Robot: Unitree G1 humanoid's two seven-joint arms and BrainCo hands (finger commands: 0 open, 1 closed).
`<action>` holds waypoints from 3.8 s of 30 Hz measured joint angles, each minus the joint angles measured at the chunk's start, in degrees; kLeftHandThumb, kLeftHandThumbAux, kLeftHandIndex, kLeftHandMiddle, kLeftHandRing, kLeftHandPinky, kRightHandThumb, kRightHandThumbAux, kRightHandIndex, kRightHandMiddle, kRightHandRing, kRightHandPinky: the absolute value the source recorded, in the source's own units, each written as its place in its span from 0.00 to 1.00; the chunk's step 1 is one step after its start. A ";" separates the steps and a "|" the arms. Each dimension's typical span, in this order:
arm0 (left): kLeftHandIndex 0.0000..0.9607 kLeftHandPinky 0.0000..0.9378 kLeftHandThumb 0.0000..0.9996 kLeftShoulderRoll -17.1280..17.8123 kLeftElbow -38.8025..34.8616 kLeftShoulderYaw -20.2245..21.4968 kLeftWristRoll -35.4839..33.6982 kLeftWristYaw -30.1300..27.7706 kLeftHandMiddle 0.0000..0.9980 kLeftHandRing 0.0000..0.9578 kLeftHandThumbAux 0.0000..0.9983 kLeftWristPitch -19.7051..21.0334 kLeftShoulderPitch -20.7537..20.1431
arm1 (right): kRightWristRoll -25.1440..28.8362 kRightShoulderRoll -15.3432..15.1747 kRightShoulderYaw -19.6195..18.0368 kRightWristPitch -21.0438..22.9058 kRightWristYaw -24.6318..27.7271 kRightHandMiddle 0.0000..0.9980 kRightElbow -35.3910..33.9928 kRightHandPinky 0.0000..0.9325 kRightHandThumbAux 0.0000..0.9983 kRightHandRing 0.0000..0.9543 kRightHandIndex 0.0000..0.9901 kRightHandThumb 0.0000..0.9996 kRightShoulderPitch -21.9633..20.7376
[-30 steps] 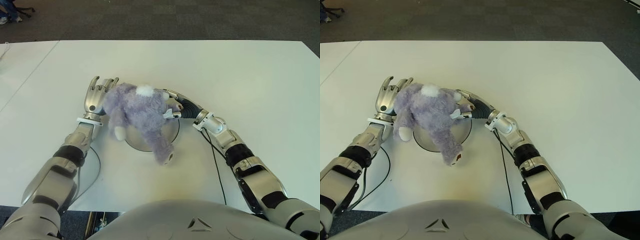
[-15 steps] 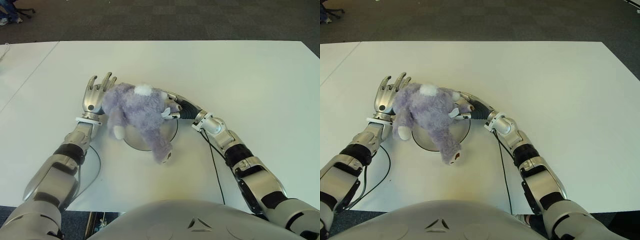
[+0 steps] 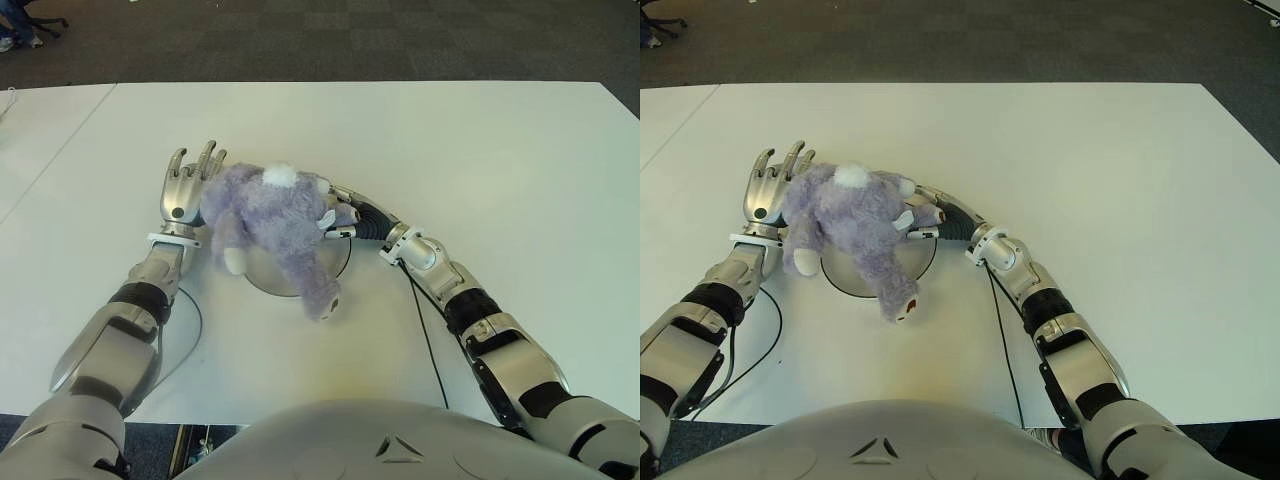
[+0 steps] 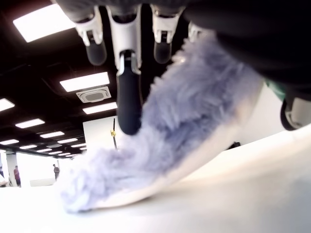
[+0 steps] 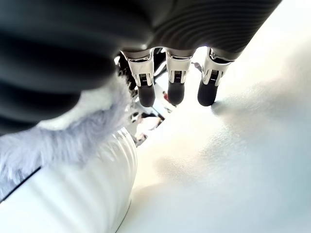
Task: Put the doll into the plate.
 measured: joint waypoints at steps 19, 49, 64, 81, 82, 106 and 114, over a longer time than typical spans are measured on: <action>0.00 0.00 0.06 2.50 -7.29 0.57 -1.39 2.10 0.00 0.00 0.12 -0.66 2.81 | 4.50 -0.43 -1.04 -1.61 6.43 0.00 2.00 0.00 0.35 0.00 0.00 0.00 -5.12; 0.00 0.00 0.05 4.47 -16.87 2.95 -1.73 2.04 0.00 0.00 0.12 -2.41 7.84 | 17.04 -2.80 -5.84 -4.03 16.79 0.00 -17.03 0.00 0.33 0.00 0.00 0.00 0.84; 0.00 0.00 0.05 4.67 -18.35 3.35 -1.70 1.62 0.00 0.00 0.12 -2.40 8.78 | 19.83 -6.68 -9.09 -2.71 20.89 0.00 -16.97 0.00 0.32 0.00 0.00 0.00 2.01; 0.00 0.00 0.05 4.68 -18.96 4.09 -1.66 1.44 0.00 0.00 0.12 -2.38 9.38 | 19.35 -7.33 -9.76 -5.64 20.71 0.00 -11.62 0.00 0.32 0.00 0.00 0.00 2.92; 0.00 0.00 0.05 4.68 -18.96 4.16 -1.65 1.41 0.00 0.00 0.12 -2.38 9.41 | 19.34 -7.34 -9.77 -5.92 20.70 0.00 -11.38 0.00 0.32 0.00 0.00 0.00 2.93; 0.00 0.00 0.05 4.74 -18.97 4.59 -1.62 1.34 0.00 0.00 0.12 -2.76 9.83 | 21.91 -7.84 -12.47 -7.76 23.21 0.00 -7.04 0.00 0.33 0.00 0.00 0.00 1.08; 0.00 0.00 0.05 4.97 -18.88 4.70 -1.65 1.34 0.00 0.00 0.12 -3.67 9.84 | 22.27 -8.14 -13.16 -11.79 23.12 0.00 -10.37 0.00 0.32 0.00 0.00 0.00 4.31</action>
